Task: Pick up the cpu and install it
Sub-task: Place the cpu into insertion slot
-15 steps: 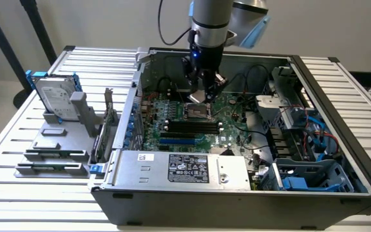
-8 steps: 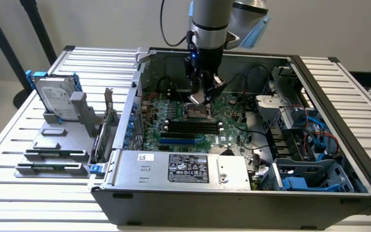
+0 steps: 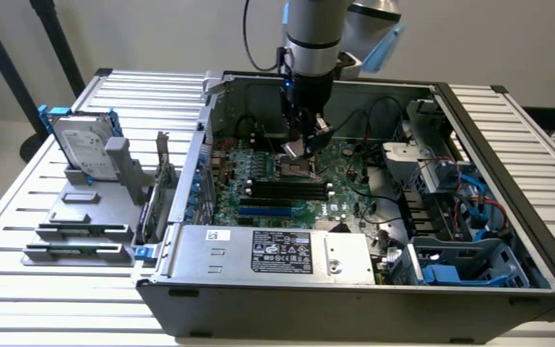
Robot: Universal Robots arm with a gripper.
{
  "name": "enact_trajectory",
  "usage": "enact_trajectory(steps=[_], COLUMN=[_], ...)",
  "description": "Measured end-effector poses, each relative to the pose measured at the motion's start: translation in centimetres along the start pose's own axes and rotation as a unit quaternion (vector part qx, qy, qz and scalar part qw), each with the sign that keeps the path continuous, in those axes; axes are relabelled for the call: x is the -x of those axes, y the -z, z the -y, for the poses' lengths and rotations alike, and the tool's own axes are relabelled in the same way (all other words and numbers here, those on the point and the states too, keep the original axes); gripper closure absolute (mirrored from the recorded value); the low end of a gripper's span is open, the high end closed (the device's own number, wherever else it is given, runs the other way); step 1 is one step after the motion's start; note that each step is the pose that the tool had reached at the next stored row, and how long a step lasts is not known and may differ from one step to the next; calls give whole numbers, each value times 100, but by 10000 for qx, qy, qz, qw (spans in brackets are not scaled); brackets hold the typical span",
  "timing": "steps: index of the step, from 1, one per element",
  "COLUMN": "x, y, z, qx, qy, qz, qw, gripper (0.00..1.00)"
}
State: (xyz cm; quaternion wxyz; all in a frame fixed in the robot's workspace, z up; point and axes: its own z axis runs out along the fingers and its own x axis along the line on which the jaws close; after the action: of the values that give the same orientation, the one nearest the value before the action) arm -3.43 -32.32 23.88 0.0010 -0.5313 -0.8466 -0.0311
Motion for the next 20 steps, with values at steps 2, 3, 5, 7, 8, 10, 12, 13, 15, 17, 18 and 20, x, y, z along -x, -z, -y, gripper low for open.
enact_trajectory(steps=[2, 3, 5, 7, 8, 10, 12, 13, 15, 17, 18, 20], x=[0, 0, 1, 1, 1, 2, 2, 2, 3, 3, 3, 3], y=[-11, -17, -28, -38, -43, -52, -60, -65, -72, -78, -80, -83], z=[0, 1, 1, 2, 2, 3, 3, 3, 4, 4, 4, 4], qx=[7, 10, 16, 22, 26, 32, 38, 41, 47, 53, 56, 61], qy=[-180, -270, -452, -630, -721, -908, -1089, -1178, -1359, -1532, -1618, -1770], qz=[9, 14, 23, 32, 37, 47, 56, 61, 70, 79, 84, 92], qw=[9998, 9996, 9990, 9980, 9974, 9959, 9940, 9930, 9907, 9881, 9868, 9841], gripper=[45, 45, 45, 45, 45, 45, 45, 45, 45, 45, 45, 45])
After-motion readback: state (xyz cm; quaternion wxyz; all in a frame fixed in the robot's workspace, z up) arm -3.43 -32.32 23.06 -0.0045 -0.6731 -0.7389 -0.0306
